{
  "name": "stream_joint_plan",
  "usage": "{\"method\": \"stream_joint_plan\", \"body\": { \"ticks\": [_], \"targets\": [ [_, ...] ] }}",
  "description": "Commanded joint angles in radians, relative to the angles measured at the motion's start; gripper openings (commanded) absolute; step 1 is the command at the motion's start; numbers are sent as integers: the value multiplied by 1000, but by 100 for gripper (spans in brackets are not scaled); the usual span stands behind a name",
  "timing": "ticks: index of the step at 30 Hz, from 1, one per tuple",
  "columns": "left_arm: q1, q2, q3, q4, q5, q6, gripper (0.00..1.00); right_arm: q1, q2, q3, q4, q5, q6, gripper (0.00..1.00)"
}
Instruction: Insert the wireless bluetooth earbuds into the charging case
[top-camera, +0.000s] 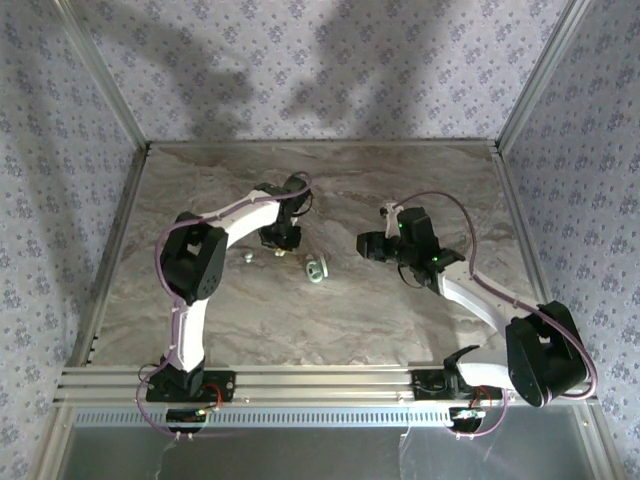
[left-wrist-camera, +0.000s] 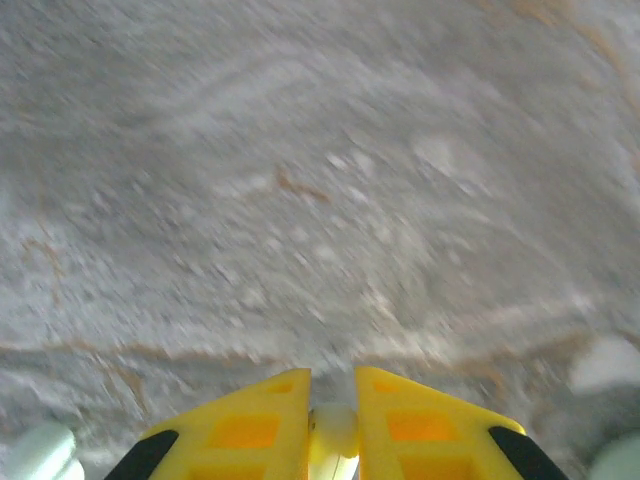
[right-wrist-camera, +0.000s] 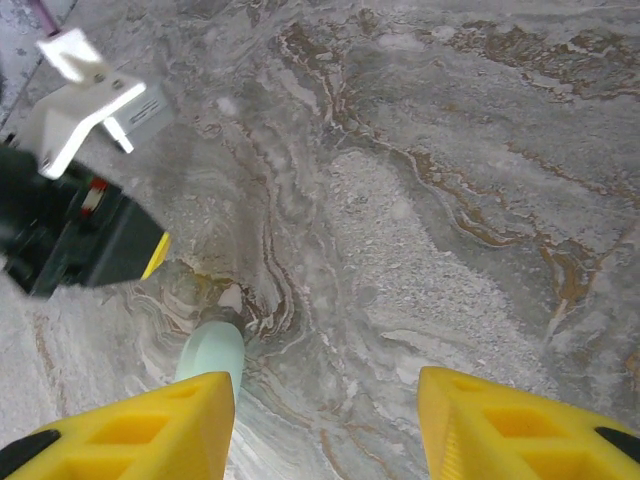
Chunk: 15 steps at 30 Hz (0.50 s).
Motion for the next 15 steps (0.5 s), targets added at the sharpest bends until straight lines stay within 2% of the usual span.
{"method": "stream_joint_plan", "body": {
  "ticks": [1, 10, 15],
  "targets": [
    [-39, -75, -42, -24, -31, -23, 17, -9, -1, 0, 1, 3, 3, 53],
    [-186, -150, -163, -23, -117, -89, 17, -17, 14, -5, 11, 2, 7, 53],
    [-232, -173, -208, -47, -169, -126, 17, -19, 15, -1, 10, -10, 10, 53]
  ]
}}
